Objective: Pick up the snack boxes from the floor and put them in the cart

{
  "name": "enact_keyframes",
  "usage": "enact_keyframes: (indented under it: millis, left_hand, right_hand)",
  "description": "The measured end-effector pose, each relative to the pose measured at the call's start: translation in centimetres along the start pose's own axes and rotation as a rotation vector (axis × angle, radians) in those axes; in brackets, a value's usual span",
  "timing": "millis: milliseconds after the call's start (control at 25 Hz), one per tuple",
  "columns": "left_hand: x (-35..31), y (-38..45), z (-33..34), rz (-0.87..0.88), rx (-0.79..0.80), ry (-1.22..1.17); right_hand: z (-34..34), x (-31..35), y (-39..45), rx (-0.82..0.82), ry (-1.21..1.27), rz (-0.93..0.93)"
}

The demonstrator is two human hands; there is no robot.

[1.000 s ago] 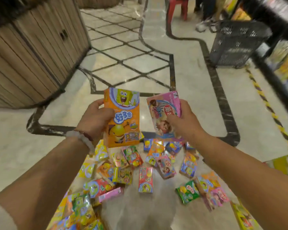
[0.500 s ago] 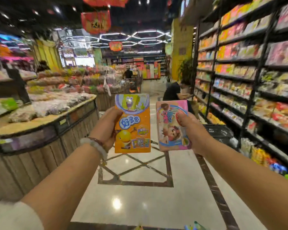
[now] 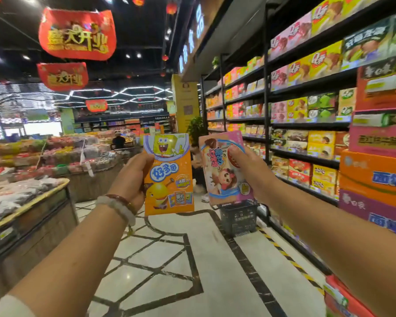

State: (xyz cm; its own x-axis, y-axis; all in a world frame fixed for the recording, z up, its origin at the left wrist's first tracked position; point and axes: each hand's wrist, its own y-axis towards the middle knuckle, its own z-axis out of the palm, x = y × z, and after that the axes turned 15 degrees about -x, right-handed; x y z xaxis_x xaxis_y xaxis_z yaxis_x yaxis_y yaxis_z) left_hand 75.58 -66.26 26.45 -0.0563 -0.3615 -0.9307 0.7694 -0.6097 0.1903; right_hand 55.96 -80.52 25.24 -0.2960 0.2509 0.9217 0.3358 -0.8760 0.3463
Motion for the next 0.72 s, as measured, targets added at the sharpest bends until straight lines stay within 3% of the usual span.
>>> enact_keyframes:
  millis: [400,720]
  left_hand:
    - [0.5,-7.7,9.7,-0.183,0.516,-0.078]
    - [0.0,-25.8,20.5,-0.289,0.963,-0.079]
  right_hand:
    - [-12.3,6.8,-14.0,-0.604,-0.180,-0.051]
    - [-23.8,16.6,-32.7,-0.979,-0.336,-0.178]
